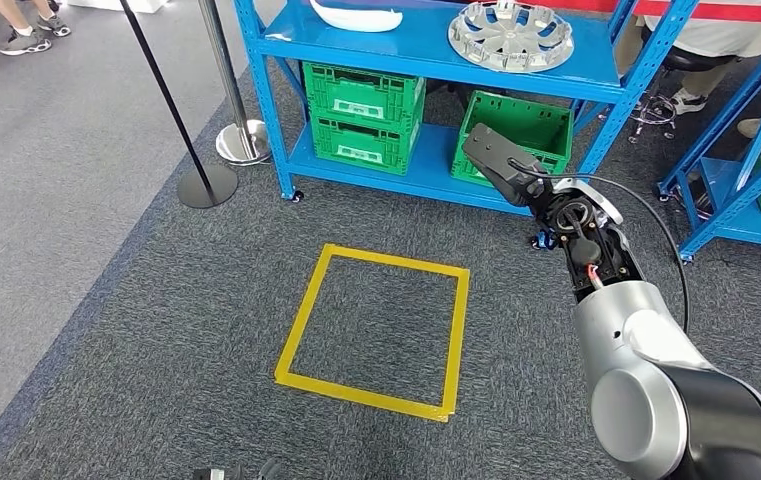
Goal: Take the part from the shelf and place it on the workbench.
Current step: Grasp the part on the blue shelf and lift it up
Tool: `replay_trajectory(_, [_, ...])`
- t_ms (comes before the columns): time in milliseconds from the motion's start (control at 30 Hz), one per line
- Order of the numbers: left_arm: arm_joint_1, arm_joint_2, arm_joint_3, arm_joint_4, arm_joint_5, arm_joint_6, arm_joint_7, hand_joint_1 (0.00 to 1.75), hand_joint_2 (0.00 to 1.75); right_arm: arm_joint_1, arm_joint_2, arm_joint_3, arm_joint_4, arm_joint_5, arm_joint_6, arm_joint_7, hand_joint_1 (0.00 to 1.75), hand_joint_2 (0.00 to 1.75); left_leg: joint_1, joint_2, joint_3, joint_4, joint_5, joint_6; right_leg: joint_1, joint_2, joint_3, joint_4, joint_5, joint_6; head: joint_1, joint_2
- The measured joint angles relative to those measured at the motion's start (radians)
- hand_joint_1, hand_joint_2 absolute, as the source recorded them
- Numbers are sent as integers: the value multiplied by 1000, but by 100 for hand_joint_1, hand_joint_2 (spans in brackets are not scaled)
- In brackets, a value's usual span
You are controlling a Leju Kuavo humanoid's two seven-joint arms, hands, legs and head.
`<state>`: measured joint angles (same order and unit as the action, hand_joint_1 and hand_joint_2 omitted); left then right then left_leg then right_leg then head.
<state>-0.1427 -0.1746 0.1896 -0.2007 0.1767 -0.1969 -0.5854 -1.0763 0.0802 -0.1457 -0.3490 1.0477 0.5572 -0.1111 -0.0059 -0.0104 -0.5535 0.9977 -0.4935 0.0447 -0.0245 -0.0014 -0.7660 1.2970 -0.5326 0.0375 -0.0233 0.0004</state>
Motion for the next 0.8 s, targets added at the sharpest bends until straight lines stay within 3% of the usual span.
replay_trajectory(67, [1, -1, 0, 0, 2, 1, 1, 0, 0, 1, 0, 0, 0, 0, 0, 0, 0, 0, 1, -4, 15, 1, -13, -9, 0, 0, 44, -121, 77, -7, 0, 0])
replay_trajectory(133, [0, -1, 0, 0, 6, 0, 1, 0, 0, 1, 2, 0, 0, 2, 0, -1, 0, 0, 2, -7, 26, 0, -28, -21, 4, 1, 95, -235, 115, -12, -1, 0])
replay_trajectory(167, [1, -1, 0, 0, 9, -1, 0, 0, 0, 1, 4, 0, 1, 3, 0, -1, 0, 0, 3, -6, 30, -1, -35, -29, 7, 2, 108, -260, 115, -16, -2, 0])
replay_trajectory(300, [4, 1, 1, -1, 17, -3, -7, 0, 0, 0, 14, -1, -1, 5, 1, -1, 0, 0, 6, -2, 27, 32, -41, -51, 9, 6, 136, -266, 96, -44, -4, 0])
replay_trajectory(367, [3, 3, 2, -1, 21, -3, -11, 0, 0, -3, 22, -2, -3, 5, 1, -1, 0, 0, 9, 0, -33, 126, -57, -61, 6, 7, 155, -268, 83, -53, -7, 0])
replay_trajectory(433, [6, 4, 5, -1, 22, -4, -12, 0, 0, -2, 29, -2, -3, 5, 1, -1, 0, 0, 12, 1, -125, 245, -93, -69, 7, 7, 172, -268, 66, -56, -8, 0])
replay_trajectory(500, [12, 5, 8, -1, 22, -4, -12, 0, 0, 2, 33, -2, -3, 6, 1, -1, 0, 0, 12, 1, -182, 278, -98, -71, 7, 7, 195, -269, 46, -56, -8, 0])
replay_trajectory(533, [15, 5, 9, -1, 22, -4, -13, 0, 0, 2, 35, -2, -3, 6, 1, -1, 0, 0, 11, 1, -183, 242, -72, -69, 7, 7, 210, -269, 35, -55, -8, 0])
replay_trajectory(600, [18, 7, 10, -1, 23, -4, -15, 0, 0, 2, 41, -2, -3, 6, 1, -1, 0, 0, 8, 5, -148, 108, 26, -59, 8, 6, 241, -271, 10, -53, -8, 0])
replay_trajectory(667, [19, 8, 11, -1, 26, -7, -19, 0, 0, 0, 48, -2, -3, 6, 1, -1, 0, 0, 1, 13, -115, 18, 79, -49, 9, 8, 265, -279, -10, -45, -6, 0])
replay_trajectory(800, [23, 8, 15, -1, 30, -14, -27, 0, 0, -6, 57, -3, -5, 8, 1, -1, 0, 0, 3, 9, -61, -16, 63, -29, 10, 9, 287, -253, 2, -21, -4, 0])
